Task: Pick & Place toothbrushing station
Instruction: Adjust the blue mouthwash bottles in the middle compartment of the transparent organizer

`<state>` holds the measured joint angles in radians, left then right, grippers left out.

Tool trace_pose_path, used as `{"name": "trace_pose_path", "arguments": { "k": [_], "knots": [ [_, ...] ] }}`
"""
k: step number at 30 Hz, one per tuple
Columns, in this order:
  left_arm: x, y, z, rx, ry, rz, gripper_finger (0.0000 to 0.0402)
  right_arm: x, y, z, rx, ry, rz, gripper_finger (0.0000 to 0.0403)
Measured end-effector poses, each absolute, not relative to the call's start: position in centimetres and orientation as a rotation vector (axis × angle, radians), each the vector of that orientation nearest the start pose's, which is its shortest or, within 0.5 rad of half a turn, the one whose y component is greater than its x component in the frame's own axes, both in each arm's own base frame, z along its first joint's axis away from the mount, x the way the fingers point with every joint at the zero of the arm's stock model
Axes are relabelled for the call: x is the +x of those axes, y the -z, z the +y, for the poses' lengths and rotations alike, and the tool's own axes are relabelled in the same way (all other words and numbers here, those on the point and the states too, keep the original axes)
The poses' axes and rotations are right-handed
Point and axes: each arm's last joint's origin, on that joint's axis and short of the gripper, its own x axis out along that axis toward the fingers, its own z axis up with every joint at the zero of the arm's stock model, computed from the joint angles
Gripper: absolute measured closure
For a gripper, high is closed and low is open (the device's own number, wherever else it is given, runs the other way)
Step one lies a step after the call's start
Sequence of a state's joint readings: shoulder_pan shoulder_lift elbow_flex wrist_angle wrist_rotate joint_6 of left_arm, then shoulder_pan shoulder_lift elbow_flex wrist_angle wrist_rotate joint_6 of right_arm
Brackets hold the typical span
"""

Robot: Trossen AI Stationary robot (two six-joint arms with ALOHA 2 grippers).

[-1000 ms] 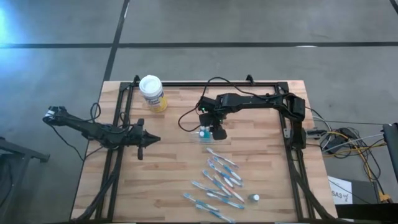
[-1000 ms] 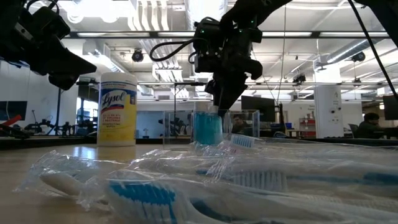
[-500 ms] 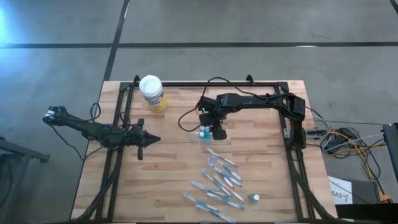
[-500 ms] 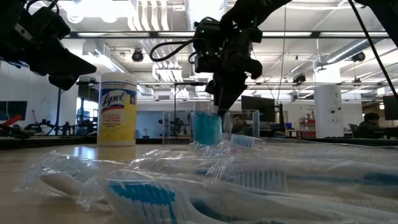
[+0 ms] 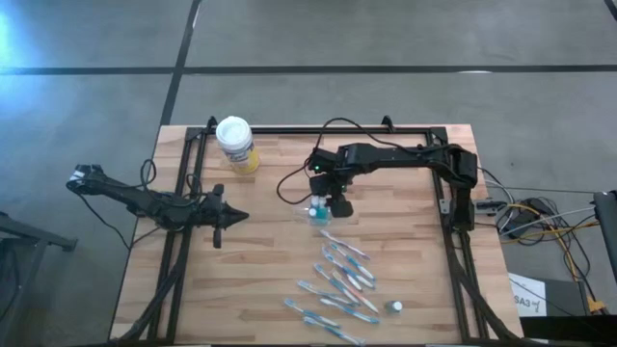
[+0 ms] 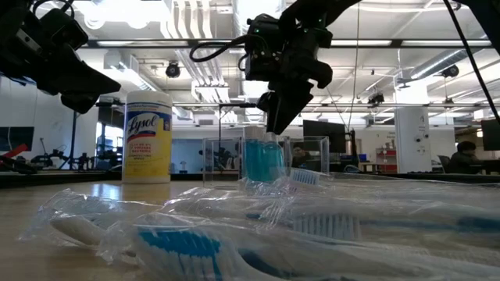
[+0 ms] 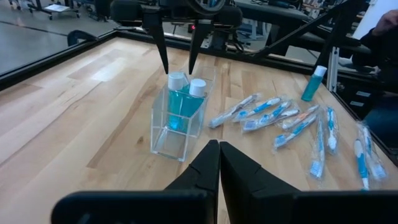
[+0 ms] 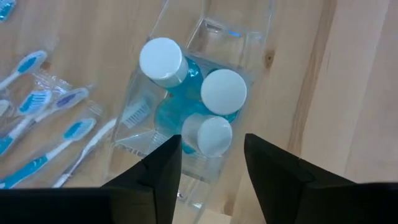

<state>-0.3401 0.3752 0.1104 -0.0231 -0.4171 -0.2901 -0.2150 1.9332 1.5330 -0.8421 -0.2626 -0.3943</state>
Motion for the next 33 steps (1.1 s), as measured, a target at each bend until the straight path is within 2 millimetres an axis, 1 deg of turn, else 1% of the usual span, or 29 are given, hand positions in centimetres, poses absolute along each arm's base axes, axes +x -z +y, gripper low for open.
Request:
{"name": "trace_pose_path", "arguments": {
  "k": [12,22,26,33],
  "knots": [
    [11.4,-16.7,-2.8,-0.183,-0.108,0.255,0.0385,38.7,-21.4,-7.5,-0.012,-0.249,1.171,0.0229],
    [11.4,-16.7,-2.8,-0.185,-0.105,0.256,0.0385,38.8,-21.0,-7.2,-0.018,-0.251,1.162,0.0233],
    [11.4,-16.7,-2.8,-0.185,-0.105,0.256,0.0385,38.8,-20.8,-7.0,-0.026,-0.259,1.168,0.0250],
    [11.4,-16.7,-2.8,-0.185,-0.105,0.256,0.0385,38.8,-20.8,-6.8,-0.031,-0.265,1.160,0.0301]
  ]
}}
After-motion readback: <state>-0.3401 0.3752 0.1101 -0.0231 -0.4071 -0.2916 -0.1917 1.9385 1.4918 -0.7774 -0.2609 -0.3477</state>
